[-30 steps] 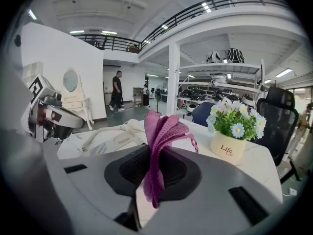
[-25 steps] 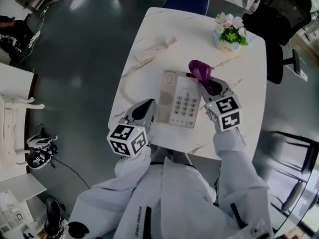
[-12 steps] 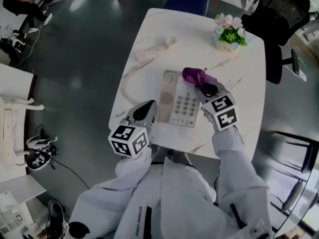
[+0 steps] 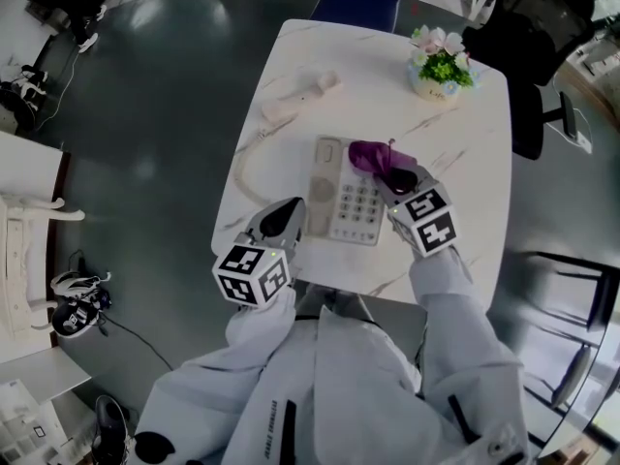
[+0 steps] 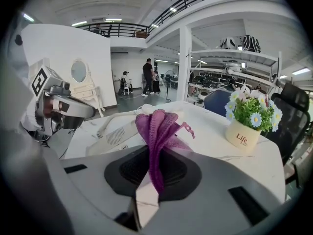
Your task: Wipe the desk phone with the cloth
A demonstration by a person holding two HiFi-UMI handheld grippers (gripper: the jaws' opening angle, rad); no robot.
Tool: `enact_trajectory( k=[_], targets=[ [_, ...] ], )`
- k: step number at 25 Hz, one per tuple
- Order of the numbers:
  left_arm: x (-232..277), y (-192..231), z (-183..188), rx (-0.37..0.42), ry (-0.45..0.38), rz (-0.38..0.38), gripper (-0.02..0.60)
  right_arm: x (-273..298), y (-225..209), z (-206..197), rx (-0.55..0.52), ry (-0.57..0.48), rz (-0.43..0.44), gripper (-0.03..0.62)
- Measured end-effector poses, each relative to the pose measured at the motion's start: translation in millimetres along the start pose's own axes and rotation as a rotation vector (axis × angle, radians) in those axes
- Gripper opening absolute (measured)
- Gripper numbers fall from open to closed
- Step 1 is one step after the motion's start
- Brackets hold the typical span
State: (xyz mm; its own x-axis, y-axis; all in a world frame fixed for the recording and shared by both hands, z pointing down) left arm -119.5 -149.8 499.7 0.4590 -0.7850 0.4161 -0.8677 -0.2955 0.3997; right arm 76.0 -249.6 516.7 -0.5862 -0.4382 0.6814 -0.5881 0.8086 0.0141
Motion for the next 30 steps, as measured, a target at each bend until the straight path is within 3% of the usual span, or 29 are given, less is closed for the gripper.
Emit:
enact_trajectory(
  k=[30],
  targets=[
    [-23,-18,-13,0.001,-0.010,0.006,-0.002,-18,37,-26,0.015,0.043,0.083,0.038]
  ],
)
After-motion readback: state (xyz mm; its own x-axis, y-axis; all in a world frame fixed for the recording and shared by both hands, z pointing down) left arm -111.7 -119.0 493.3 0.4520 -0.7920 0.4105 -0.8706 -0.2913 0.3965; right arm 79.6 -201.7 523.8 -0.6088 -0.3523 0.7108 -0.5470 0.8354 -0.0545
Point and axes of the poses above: the fingertips, and each gripper's own axes: x forward along the fingers, y to its left, z out of its top, the point moved 6 cm from there along -x, backward along the fingers, and after that the axes turned 2 degrees about y, right-handed, at the moved point
